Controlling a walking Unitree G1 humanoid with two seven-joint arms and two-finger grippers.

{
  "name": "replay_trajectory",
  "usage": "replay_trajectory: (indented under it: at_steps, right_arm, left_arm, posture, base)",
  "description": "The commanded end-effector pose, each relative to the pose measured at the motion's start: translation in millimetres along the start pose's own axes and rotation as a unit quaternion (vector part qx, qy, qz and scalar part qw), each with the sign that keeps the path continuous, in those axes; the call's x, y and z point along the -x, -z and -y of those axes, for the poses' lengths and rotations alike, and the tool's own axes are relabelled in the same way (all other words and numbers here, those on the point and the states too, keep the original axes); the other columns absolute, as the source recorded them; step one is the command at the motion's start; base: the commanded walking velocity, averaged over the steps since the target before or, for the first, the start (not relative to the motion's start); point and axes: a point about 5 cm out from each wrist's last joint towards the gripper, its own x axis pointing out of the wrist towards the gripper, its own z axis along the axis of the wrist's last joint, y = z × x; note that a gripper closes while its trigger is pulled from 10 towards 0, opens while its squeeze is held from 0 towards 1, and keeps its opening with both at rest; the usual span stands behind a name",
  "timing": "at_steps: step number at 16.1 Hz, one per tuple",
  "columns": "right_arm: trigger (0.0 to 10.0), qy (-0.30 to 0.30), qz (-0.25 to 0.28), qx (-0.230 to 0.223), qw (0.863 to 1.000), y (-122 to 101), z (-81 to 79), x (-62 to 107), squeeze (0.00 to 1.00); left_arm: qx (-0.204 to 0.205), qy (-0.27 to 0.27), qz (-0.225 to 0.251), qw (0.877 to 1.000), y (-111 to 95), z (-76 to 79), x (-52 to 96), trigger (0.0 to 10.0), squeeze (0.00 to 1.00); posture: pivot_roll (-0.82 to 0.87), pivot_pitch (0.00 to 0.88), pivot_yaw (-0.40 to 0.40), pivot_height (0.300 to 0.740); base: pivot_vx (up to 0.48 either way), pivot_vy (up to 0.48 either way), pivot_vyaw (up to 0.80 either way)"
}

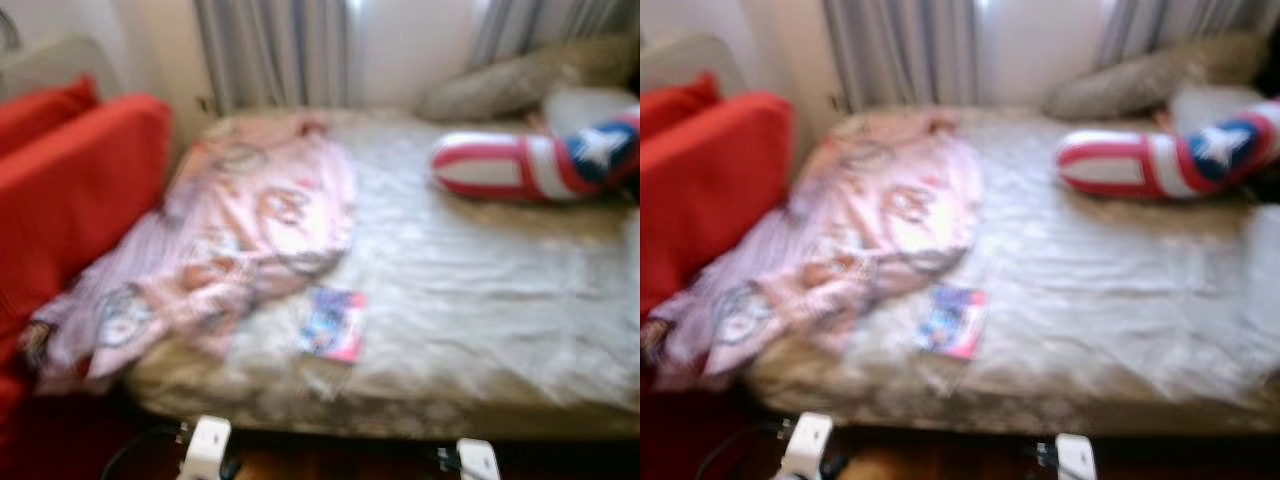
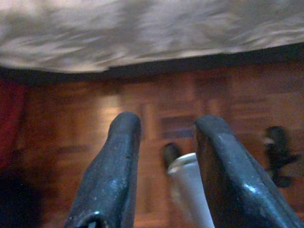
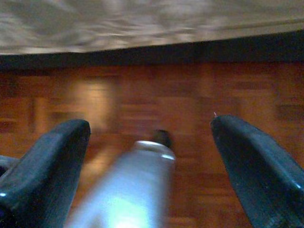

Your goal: Clean up the room

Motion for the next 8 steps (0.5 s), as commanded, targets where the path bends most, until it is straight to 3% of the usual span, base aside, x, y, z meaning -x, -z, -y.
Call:
replay_trajectory:
  at_steps: [1,8]
  right_arm:
    - [10.0,-0.001,0.009,-0.003,1.000,-4.9,-2.9,-1.2,0.00]
    - [10.0,0.001,0.012,-0.001,1.000,-5.4,-1.8,-1.0,0.00]
  left_arm:
    - [-0.002,-0.003,-0.003,1.000,1.8,-4.2,1.1,10.0,0.00]
    - [-0.001,-0.003,-0.003,1.000,1.2,-1.9,0.5,10.0,0.00]
  posture:
    - [0.03,0.000,0.009,0.740]
    - [0.02,0.000,0.002,0.740]
  base:
    - [0.000,-0.322,0.00]
    - [0.000,-0.328,0.00]
